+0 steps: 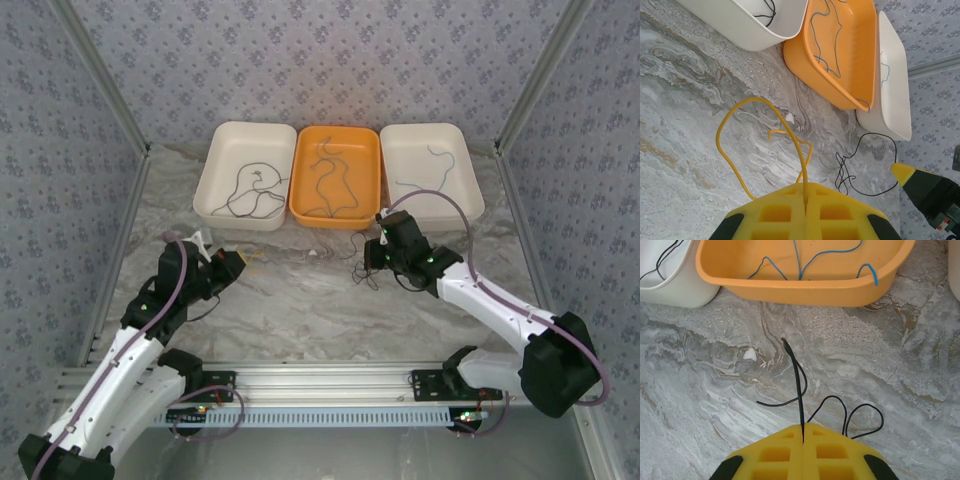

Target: Untangle the cables

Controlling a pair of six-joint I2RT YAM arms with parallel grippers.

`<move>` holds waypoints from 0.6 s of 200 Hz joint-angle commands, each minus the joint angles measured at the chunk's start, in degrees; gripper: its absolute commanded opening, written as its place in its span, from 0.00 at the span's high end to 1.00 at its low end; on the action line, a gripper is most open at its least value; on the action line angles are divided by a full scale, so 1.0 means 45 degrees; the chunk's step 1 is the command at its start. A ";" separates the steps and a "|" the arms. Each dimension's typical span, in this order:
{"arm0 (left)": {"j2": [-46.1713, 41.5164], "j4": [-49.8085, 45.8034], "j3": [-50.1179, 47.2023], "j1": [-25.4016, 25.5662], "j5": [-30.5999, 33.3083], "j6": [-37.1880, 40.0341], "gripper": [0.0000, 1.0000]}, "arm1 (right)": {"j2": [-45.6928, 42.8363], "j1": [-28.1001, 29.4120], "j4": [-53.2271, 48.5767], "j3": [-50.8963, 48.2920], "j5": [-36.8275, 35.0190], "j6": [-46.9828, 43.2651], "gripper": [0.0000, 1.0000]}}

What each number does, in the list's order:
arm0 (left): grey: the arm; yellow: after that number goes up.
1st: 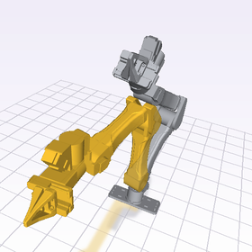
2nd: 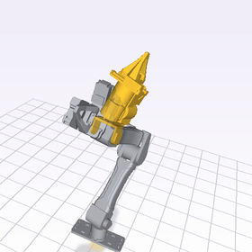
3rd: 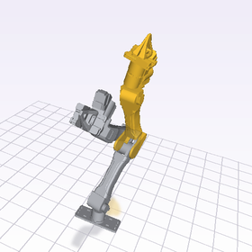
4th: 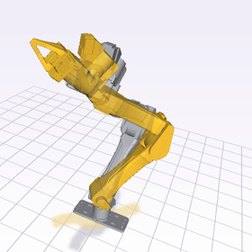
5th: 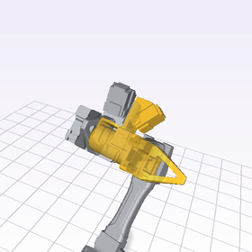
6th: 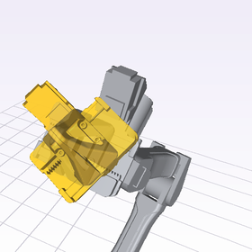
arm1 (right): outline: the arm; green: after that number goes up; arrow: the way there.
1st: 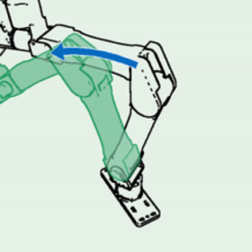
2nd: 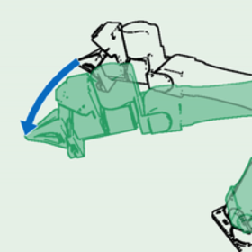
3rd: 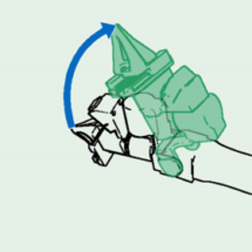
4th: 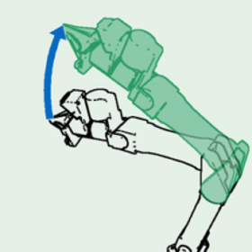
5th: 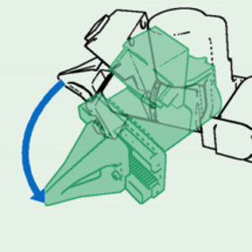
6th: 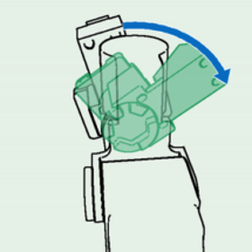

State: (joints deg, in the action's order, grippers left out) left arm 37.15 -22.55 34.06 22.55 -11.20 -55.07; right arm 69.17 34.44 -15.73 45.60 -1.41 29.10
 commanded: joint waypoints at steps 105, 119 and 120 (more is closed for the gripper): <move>0.2264 0.3779 -0.1429 0.2147 0.0630 -0.0399 1.00 | 0.5645 -0.6165 -0.2501 0.7464 -0.0550 0.2736 0.43; 0.2573 0.3839 -0.1273 0.2326 0.0740 -0.0346 1.00 | 0.7146 -0.6245 -0.2741 0.9005 -0.0747 0.2895 0.44; 0.2599 0.3839 -0.1267 0.2330 0.0745 -0.0343 1.00 | 0.7245 -0.6246 -0.2768 0.9113 -0.0764 0.2901 0.44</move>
State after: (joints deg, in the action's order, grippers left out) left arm 47.22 -10.22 27.07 31.77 -9.67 -56.47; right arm 91.50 7.07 -23.73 78.24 -6.04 37.28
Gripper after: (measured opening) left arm 0.062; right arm 0.566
